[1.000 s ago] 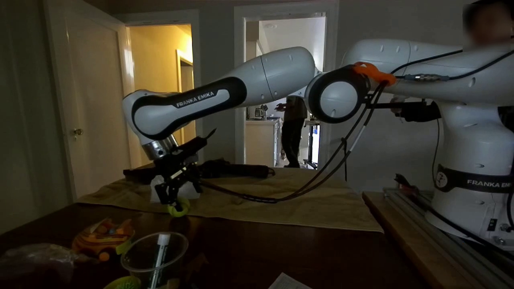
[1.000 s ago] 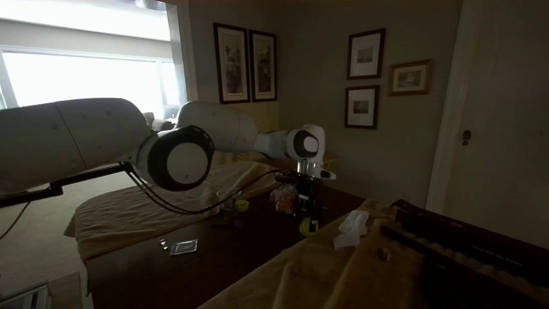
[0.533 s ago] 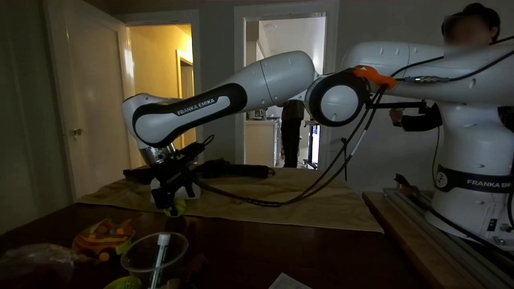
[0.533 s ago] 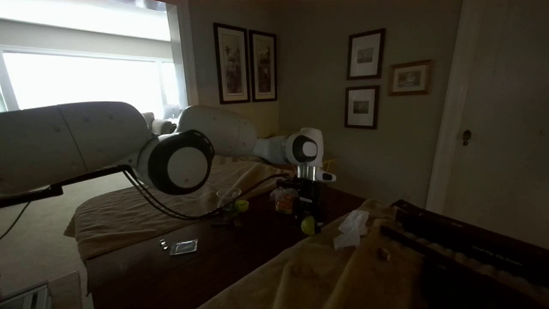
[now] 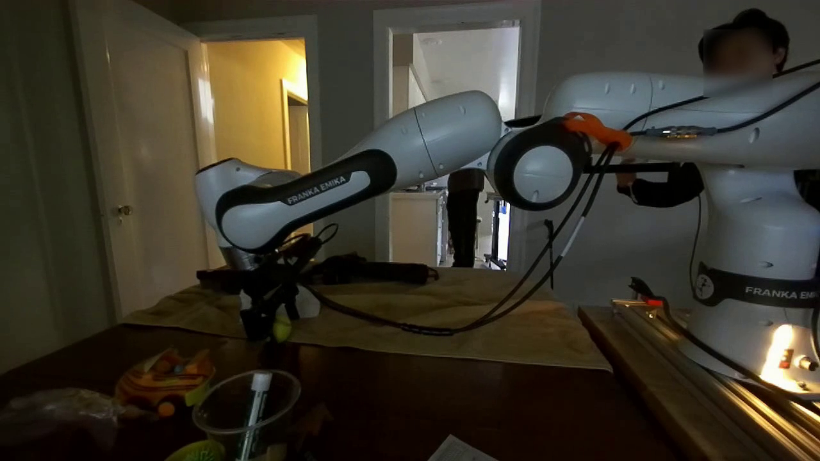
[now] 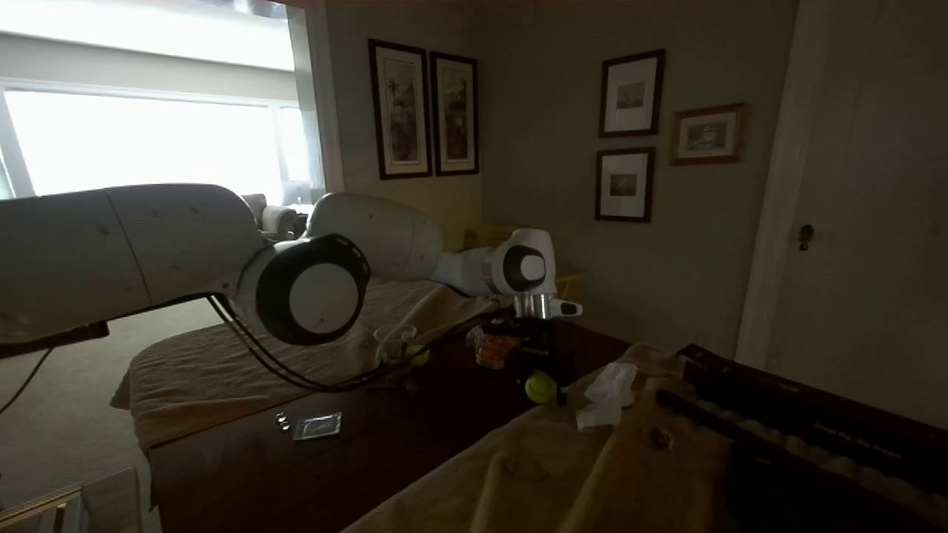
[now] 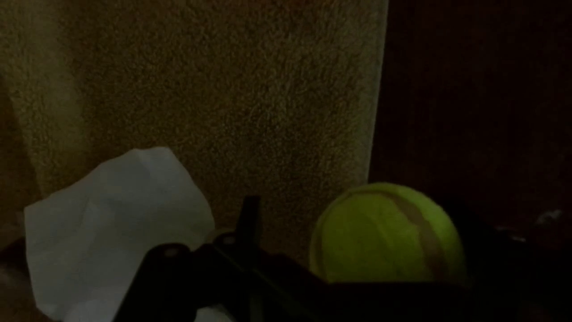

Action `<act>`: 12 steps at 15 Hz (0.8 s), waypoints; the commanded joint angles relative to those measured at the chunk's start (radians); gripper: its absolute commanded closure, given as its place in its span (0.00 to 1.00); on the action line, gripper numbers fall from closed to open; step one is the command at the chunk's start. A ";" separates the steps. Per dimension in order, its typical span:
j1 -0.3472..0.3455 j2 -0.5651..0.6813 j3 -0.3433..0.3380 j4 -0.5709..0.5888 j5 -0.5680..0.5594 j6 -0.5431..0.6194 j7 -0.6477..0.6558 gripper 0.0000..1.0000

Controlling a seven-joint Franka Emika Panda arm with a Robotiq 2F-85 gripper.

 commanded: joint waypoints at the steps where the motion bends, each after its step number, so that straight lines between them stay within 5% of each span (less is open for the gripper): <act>1: 0.006 -0.010 -0.018 0.005 -0.046 0.047 -0.039 0.00; 2: 0.008 -0.013 -0.020 0.004 -0.049 0.056 -0.033 0.03; 3: 0.008 -0.014 -0.017 0.002 -0.046 0.071 -0.023 0.26; 5: 0.007 -0.015 -0.011 0.000 -0.035 0.076 -0.011 0.32; 8: 0.008 -0.016 -0.011 -0.005 -0.032 0.068 0.005 0.54; 12: 0.015 -0.032 -0.006 -0.008 -0.023 0.037 0.032 0.58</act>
